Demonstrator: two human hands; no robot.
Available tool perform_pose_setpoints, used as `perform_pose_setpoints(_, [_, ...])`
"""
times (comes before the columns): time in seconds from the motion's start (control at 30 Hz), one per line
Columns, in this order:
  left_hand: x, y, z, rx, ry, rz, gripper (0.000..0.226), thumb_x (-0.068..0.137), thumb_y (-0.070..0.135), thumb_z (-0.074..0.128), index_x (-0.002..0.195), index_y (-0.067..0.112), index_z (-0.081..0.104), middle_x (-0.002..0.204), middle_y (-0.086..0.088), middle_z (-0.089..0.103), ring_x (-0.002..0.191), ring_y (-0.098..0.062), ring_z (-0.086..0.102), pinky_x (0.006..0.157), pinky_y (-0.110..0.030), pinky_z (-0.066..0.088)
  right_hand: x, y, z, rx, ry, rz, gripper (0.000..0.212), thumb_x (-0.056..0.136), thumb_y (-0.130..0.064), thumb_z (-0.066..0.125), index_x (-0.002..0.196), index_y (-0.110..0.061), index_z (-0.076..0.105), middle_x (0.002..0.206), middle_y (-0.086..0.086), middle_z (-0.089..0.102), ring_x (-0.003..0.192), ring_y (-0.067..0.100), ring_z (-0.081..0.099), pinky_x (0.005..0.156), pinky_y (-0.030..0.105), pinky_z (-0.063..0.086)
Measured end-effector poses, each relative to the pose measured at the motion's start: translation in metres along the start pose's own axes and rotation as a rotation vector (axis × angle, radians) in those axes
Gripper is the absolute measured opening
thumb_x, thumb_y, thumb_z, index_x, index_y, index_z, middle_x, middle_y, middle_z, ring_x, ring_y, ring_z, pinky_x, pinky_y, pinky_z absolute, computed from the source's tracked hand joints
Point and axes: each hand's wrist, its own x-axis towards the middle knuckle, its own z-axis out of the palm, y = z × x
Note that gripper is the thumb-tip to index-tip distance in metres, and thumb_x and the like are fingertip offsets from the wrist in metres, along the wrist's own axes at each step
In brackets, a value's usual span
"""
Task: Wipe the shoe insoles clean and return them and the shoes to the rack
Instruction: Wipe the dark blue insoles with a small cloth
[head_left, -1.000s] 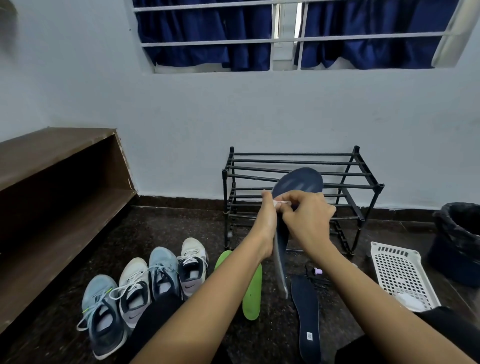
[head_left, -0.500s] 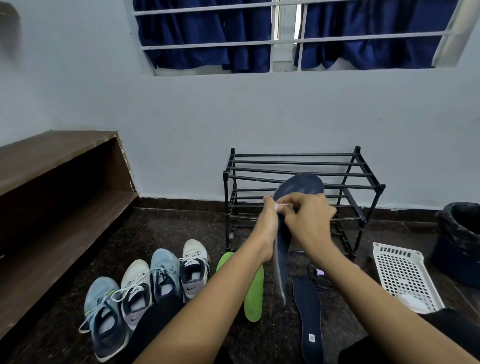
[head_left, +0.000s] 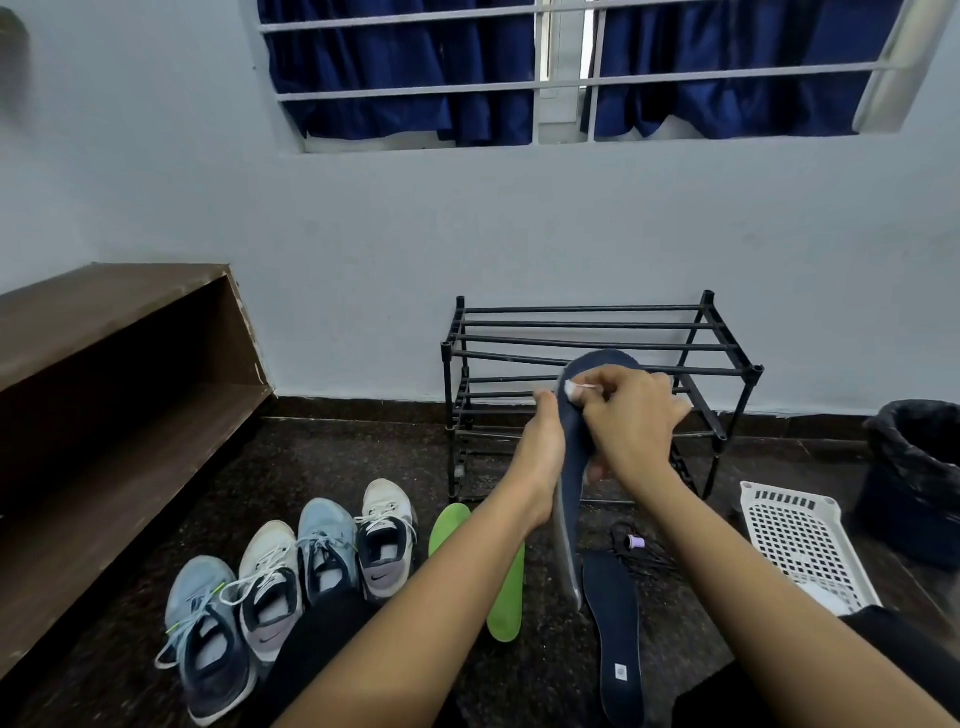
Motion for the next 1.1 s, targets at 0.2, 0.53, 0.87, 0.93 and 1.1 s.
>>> perform_pose_setpoints(0.2, [0.004,0.0,-0.004,-0.004,0.015,0.001,0.055,0.1,0.058,0.028,0.107,0.017,0.065,0.081,-0.012,0.072,0.071,-0.024,0.069,0.074,-0.041,0.058,0.0,-0.001,0.006,0.052,-0.035,0.021,0.01,0.085,-0.028,0.067,0.078,-0.036,0.066,0.072,-0.015,0.059,0.105,0.023,0.046,0.075,0.033,0.017])
perform_pose_setpoints(0.53, [0.011,0.002,-0.012,-0.008,0.056,-0.032,0.066,0.102,0.056,0.022,0.082,0.014,0.069,0.067,-0.008,0.071,0.071,-0.02,0.067,0.059,-0.027,0.051,-0.021,-0.006,0.013,0.009,-0.072,-0.077,0.011,0.084,-0.027,0.066,0.083,-0.037,0.07,0.083,-0.01,0.069,0.102,0.017,0.049,0.075,0.034,0.02])
perform_pose_setpoints(0.87, [-0.001,-0.006,-0.003,0.014,-0.003,-0.008,0.05,0.103,0.052,0.029,0.113,0.014,0.061,0.082,-0.012,0.071,0.07,-0.023,0.069,0.073,-0.04,0.059,-0.001,0.009,0.01,0.046,-0.019,0.077,0.012,0.083,-0.034,0.067,0.073,-0.038,0.064,0.073,-0.01,0.065,0.097,0.02,0.052,0.071,0.033,0.015])
perform_pose_setpoints(0.93, [0.0,-0.007,-0.005,0.012,0.005,0.002,0.049,0.103,0.052,0.03,0.102,0.017,0.064,0.074,-0.009,0.072,0.072,-0.024,0.068,0.08,-0.043,0.057,-0.004,0.005,0.009,0.039,-0.047,0.061,0.012,0.085,-0.03,0.066,0.076,-0.037,0.065,0.077,-0.008,0.065,0.103,0.021,0.047,0.071,0.032,0.014])
perform_pose_setpoints(1.1, [0.009,-0.002,-0.014,-0.014,0.036,-0.043,0.061,0.102,0.056,0.024,0.09,0.016,0.07,0.087,-0.013,0.073,0.084,-0.024,0.068,0.072,-0.033,0.055,-0.021,-0.001,0.012,0.058,-0.119,-0.07,0.017,0.081,-0.025,0.07,0.073,-0.04,0.065,0.068,-0.015,0.061,0.098,0.021,0.055,0.082,0.039,0.032])
